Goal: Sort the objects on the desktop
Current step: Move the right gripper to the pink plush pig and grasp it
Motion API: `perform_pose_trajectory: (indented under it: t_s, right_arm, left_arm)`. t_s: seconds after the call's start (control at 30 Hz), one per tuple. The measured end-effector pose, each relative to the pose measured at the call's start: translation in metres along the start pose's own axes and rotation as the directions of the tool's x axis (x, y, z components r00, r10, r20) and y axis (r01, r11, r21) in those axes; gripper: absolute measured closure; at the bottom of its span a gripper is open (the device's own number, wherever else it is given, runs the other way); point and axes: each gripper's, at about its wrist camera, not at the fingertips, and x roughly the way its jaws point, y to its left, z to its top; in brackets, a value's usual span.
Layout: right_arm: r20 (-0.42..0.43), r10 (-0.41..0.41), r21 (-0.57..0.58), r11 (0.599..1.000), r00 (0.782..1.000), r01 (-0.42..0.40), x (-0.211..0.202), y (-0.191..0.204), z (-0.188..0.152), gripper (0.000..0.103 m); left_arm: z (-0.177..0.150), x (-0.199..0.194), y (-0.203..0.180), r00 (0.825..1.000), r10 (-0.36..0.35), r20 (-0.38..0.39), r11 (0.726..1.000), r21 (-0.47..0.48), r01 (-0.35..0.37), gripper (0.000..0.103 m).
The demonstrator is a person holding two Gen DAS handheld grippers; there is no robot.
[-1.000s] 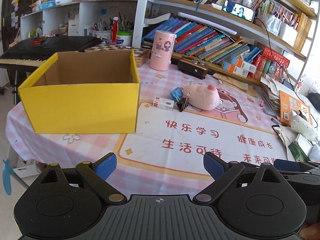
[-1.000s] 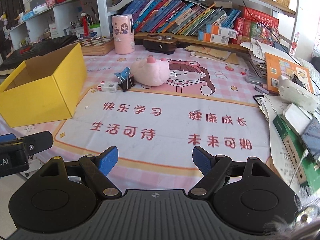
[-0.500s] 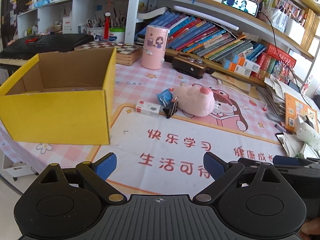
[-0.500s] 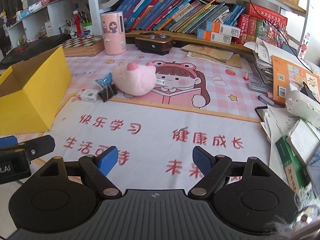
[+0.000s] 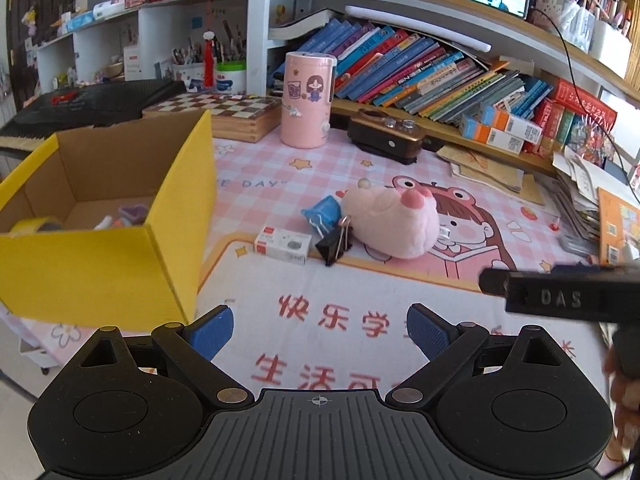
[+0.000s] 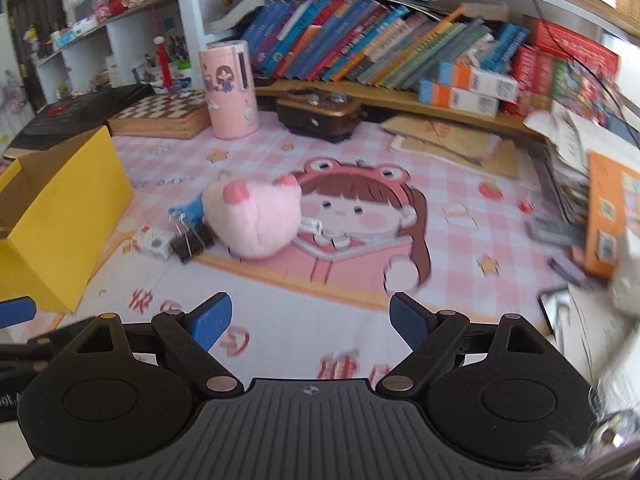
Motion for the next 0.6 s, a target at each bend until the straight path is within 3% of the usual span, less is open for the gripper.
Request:
perform_pose_trajectory:
  t_s: [0.37,0.6]
  right_arm:
    - [-0.045,0.151,-0.145,0.977,0.988,-0.156,0.077,0.012,0.039,0.004]
    - [-0.066,0.167,-0.204,0.963,0.984,-0.177,0.122,0.027,0.052,0.004]
  left_arm:
    - [0.01,0.026,-0.016,0.998,0.057,-0.028,0.998,0.035,-0.056,0.007]
    - [0.015,0.035,-0.02,0.996,0.081,-0.028,0.995,0.058,-0.079,0.007]
